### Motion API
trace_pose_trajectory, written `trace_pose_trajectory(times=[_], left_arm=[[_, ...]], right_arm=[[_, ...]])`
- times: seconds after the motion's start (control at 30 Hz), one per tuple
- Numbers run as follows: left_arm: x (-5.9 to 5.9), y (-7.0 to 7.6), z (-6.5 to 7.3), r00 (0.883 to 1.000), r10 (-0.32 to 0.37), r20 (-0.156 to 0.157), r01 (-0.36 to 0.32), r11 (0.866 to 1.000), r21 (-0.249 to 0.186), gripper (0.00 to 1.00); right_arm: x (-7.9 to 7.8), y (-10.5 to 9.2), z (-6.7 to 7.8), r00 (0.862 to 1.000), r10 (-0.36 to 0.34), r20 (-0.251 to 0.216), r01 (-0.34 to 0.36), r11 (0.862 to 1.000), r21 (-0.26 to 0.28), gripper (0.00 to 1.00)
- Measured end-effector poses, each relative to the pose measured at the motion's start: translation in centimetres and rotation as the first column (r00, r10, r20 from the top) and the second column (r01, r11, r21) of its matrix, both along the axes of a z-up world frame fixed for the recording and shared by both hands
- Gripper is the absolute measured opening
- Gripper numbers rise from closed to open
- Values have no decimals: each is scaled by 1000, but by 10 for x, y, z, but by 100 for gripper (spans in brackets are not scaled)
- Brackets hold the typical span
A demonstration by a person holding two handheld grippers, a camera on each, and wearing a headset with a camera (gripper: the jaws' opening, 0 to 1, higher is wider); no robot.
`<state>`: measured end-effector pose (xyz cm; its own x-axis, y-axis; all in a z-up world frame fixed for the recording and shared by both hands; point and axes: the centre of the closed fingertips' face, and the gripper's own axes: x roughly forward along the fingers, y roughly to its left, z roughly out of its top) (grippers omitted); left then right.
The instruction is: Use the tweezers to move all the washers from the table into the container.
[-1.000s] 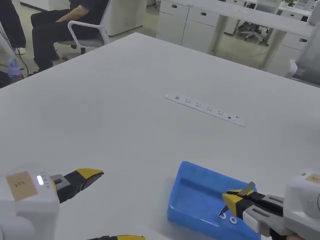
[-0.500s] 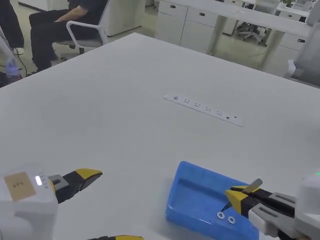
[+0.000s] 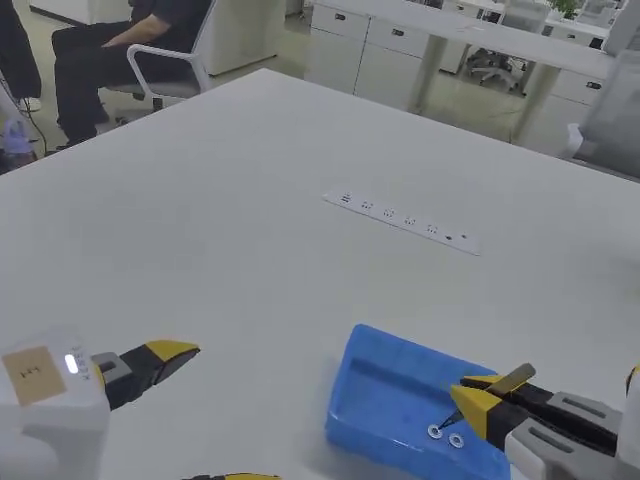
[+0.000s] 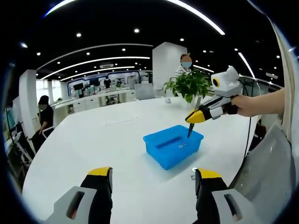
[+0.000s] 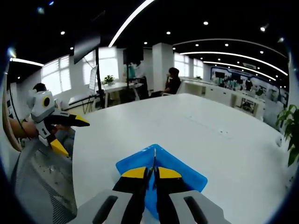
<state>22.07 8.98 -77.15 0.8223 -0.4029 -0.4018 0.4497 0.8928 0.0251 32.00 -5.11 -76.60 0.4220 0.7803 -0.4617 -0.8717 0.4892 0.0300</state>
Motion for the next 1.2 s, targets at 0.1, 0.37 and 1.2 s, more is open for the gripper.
trace_pose_trajectory(times=[0.1, 0.37, 1.2], left_arm=[[0, 0, 0, 1000, -1, 1, 1, 1000, -1, 73], [0, -1, -2, 1000, -5, -4, 5, 1000, 4, 73], [-1, -3, -1, 1000, -9, -10, 10, 1000, 6, 72]], right_arm=[[-5, 1, 1, 1000, 8, -6, -8, 1000, 6, 4], [-25, 10, 0, 998, 48, -32, -47, 999, 26, 4], [-63, 27, -51, 977, 123, -172, -126, 992, -7, 4]])
